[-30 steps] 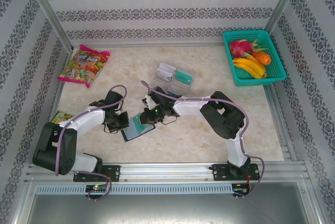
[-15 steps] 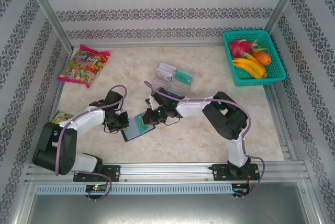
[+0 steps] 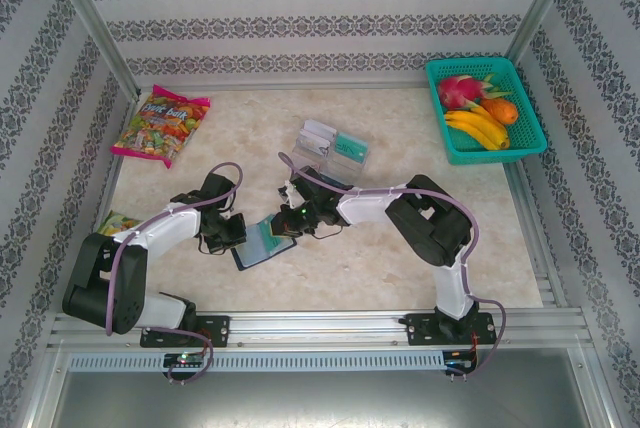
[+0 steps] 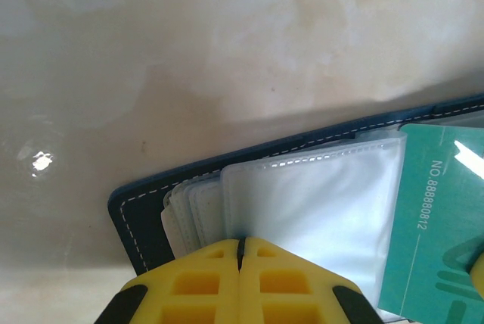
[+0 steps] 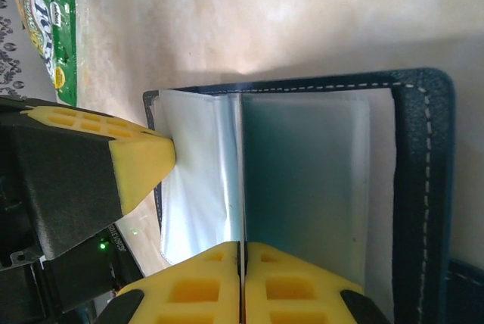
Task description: Put the credit cards into the card holder
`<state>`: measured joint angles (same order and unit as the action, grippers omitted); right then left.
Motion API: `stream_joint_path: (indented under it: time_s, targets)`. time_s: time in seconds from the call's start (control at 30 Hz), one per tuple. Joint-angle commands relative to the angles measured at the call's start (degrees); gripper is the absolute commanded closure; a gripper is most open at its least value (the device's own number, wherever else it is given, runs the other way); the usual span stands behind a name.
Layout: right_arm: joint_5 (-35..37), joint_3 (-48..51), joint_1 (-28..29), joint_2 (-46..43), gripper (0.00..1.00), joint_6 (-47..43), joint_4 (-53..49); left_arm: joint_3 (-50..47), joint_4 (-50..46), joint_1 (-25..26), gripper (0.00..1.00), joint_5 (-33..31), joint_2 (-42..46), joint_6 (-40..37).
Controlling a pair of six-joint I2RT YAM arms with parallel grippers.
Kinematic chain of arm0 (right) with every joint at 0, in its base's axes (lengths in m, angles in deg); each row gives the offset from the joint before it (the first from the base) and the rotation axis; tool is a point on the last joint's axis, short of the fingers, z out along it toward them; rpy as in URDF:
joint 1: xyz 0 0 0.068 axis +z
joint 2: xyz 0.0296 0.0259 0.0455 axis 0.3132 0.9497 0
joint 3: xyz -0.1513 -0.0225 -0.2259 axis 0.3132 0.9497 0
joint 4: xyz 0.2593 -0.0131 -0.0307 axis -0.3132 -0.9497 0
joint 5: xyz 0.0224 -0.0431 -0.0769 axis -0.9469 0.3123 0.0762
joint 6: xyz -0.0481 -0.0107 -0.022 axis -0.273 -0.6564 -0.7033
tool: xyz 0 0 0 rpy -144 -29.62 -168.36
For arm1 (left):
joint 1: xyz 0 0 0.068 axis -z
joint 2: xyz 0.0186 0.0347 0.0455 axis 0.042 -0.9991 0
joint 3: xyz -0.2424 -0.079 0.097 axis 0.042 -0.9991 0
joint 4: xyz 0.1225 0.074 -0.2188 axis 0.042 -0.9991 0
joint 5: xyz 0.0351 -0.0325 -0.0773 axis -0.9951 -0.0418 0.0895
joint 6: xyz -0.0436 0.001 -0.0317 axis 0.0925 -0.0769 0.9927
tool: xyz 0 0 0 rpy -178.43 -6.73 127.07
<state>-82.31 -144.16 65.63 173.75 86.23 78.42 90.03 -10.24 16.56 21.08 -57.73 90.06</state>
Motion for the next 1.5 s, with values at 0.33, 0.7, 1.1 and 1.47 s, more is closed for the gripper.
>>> stream_joint_path:
  time_s: [0.33, 0.7, 1.1, 1.47]
  targets:
    - [-0.29, 1.10, -0.25, -1.84, 0.93, 0.72, 1.18, -3.20, -4.89, -0.23, 1.00, -5.02, -3.53, -0.14]
    - [0.59, 3.08, -1.06, -5.00, 0.93, 0.10, 1.50, -3.20, -4.87, -0.18, 1.00, -5.10, -3.34, -0.13]
    - [-1.14, 0.85, 0.35, -0.03, 0.93, 0.36, 2.55, -3.21, -4.98, -0.20, 1.00, -5.02, -3.40, -0.22]
    - [-0.93, -0.04, 0.97, -2.06, 0.93, 0.29, 2.24, -3.19, -5.03, -0.24, 1.00, -5.00, -3.42, -0.24]
